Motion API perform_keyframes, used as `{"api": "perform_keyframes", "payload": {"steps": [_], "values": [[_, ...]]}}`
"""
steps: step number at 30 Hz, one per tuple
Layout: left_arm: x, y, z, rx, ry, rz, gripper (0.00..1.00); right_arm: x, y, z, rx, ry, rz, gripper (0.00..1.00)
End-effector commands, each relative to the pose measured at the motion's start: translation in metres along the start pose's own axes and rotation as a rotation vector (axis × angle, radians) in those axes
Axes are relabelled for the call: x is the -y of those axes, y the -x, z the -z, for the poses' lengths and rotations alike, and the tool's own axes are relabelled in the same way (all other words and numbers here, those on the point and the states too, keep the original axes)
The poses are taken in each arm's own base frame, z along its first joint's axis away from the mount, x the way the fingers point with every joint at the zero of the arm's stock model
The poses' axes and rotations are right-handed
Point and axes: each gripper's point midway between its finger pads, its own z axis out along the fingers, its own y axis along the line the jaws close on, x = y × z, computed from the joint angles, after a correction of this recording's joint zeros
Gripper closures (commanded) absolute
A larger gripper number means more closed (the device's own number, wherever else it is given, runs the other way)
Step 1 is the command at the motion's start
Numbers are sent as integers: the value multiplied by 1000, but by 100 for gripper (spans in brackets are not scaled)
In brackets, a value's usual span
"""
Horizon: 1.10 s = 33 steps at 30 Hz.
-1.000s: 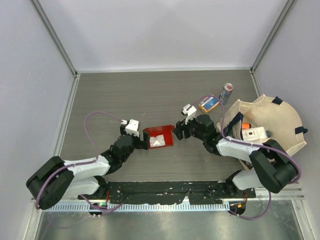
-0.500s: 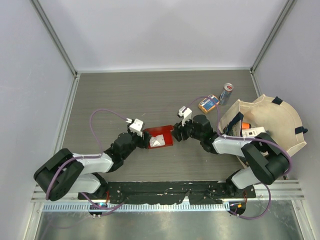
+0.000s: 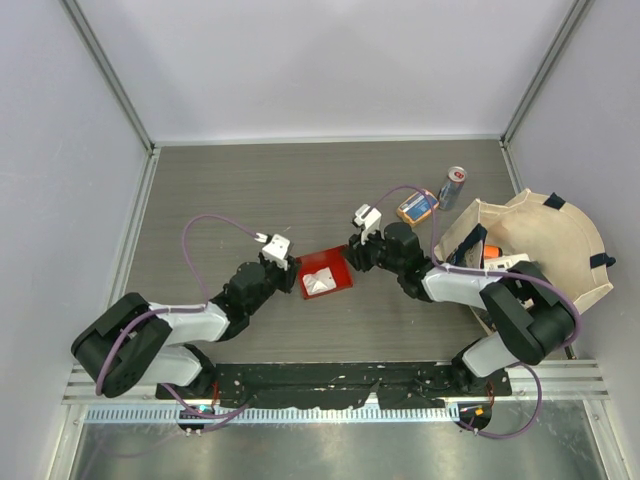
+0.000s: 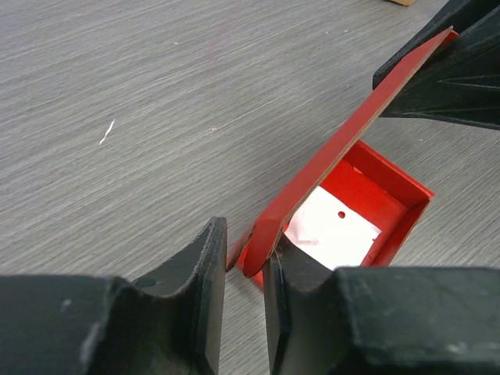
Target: Fold the paper box
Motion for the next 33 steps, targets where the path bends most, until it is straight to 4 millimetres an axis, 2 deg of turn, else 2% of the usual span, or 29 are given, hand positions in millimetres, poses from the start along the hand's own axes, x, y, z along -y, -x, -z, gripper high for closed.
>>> {"api": "perform_keyframes", "payload": {"steps": [1,7,11,12,13,14,15,16,17,19,21,22,24,25,27,29,32,33], "values": [[5,28,-9,78,-18,13,75,-1,25,-3,71,-4,33,72],[8,26,-11,52,-26,20,87,-1,18,2,49,-30,23,81],[4,23,-11,17,12,51,93,-9,23,4,64,-50,8,87],[2,25,-11,17,33,59,96,-5,26,6,71,-100,9,88],[-2,27,-11,21,73,66,99,-5,26,5,65,-127,-12,93],[-7,24,-10,7,116,88,100,-14,26,3,56,-115,-8,95],[-11,24,-10,2,150,101,100,-9,29,3,61,-180,-14,98],[-16,30,-11,15,204,117,100,-8,32,2,64,-225,-35,99],[-21,27,-10,2,245,124,100,-10,34,1,69,-254,-36,99],[-21,34,-11,19,292,145,100,-9,38,1,100,-385,-56,99],[-30,44,-10,63,388,165,100,-5,43,2,132,-466,-96,99],[-32,44,-11,66,418,166,100,6,45,5,154,-548,-124,99],[-47,47,-8,87,524,187,100,14,43,5,173,-628,-167,99],[-48,51,-10,101,543,217,100,25,48,12,205,-713,-184,99],[-54,52,-11,111,593,233,100,29,49,12,230,-754,-215,99],[-51,50,-16,134,585,281,100,33,52,13,267,-794,-248,99],[-49,46,-20,167,575,330,100,35,53,12,307,-822,-285,99],[-51,36,-20,157,588,328,100,35,46,10,304,-825,-295,99]]}}
